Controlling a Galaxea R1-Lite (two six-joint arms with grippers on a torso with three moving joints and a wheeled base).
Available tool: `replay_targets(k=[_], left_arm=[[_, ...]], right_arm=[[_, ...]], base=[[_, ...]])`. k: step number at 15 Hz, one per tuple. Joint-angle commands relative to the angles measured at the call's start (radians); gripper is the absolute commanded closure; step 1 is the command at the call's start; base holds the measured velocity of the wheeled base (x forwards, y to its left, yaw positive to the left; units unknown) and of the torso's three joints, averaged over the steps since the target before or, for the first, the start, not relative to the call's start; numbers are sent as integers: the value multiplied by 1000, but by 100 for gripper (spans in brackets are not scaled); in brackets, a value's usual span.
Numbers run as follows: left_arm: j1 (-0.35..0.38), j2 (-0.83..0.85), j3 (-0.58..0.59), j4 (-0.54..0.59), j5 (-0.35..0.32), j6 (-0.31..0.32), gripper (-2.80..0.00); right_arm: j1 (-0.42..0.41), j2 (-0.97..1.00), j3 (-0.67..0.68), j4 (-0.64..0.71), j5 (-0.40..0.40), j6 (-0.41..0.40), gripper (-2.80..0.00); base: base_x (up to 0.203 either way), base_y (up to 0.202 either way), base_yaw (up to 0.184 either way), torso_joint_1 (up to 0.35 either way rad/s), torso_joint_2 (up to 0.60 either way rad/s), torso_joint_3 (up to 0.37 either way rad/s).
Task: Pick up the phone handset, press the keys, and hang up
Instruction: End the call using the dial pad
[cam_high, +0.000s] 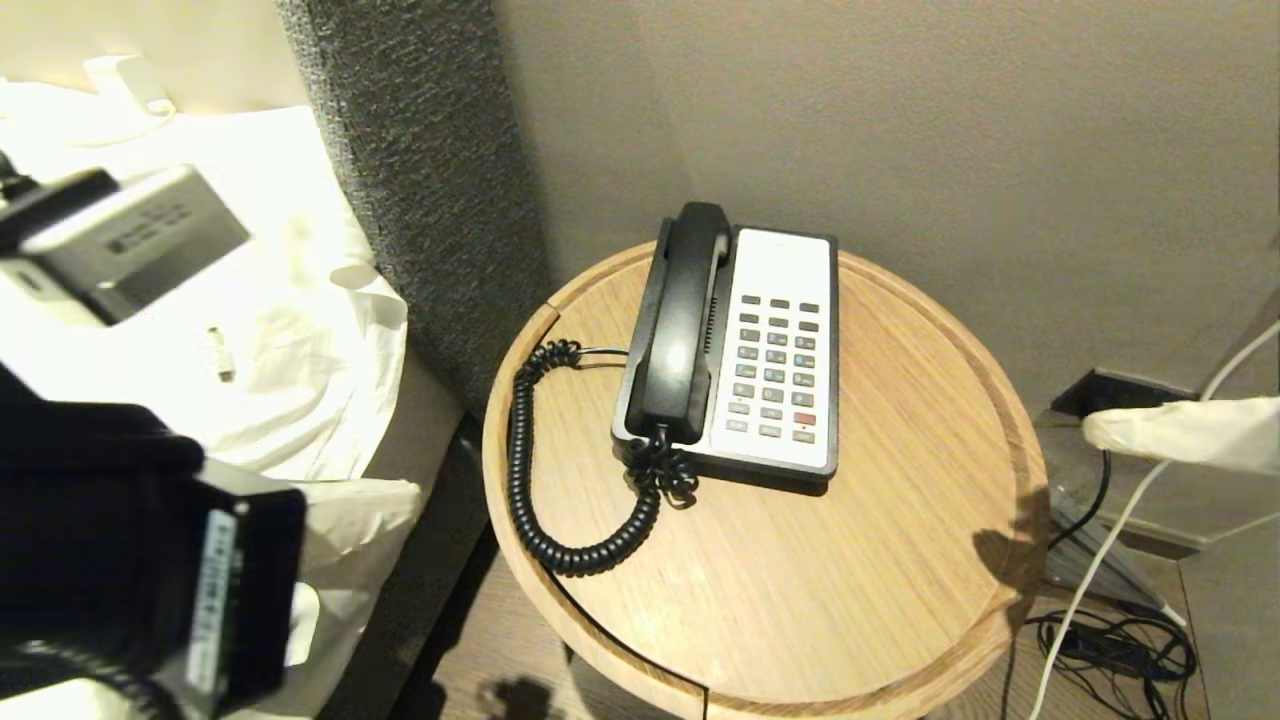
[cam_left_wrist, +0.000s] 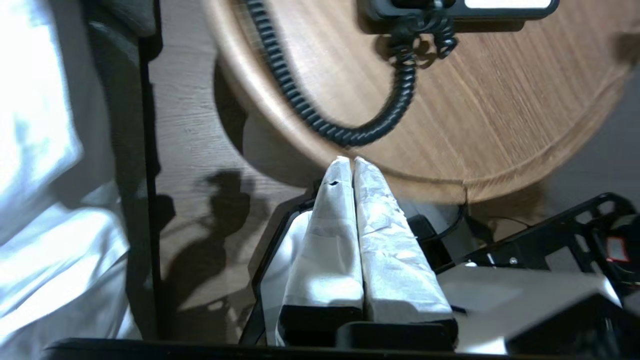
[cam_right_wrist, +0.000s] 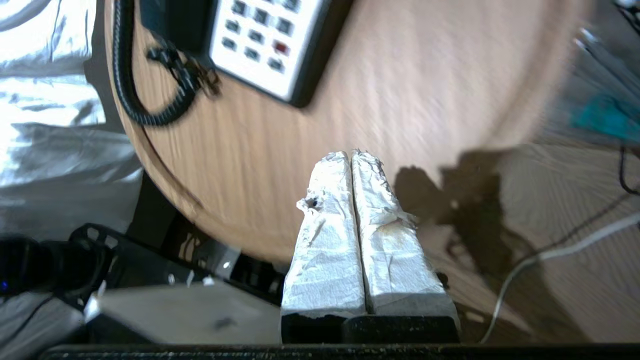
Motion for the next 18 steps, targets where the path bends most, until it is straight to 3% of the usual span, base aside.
replay_targets(k=[1, 5, 18], left_arm=[[19, -124, 14, 4, 5, -3, 0], [64, -171, 2, -1, -2, 0, 0], [73, -237, 54, -2, -11, 0, 0]], right_arm=[[15, 197, -91, -10, -6, 1, 0], [24, 331, -174, -17, -12, 1, 0], [41, 465, -227, -19, -22, 4, 0]], base=[[0, 0, 0, 0, 0, 0], [0, 0, 0, 0, 0, 0], [0, 0, 0, 0, 0, 0]])
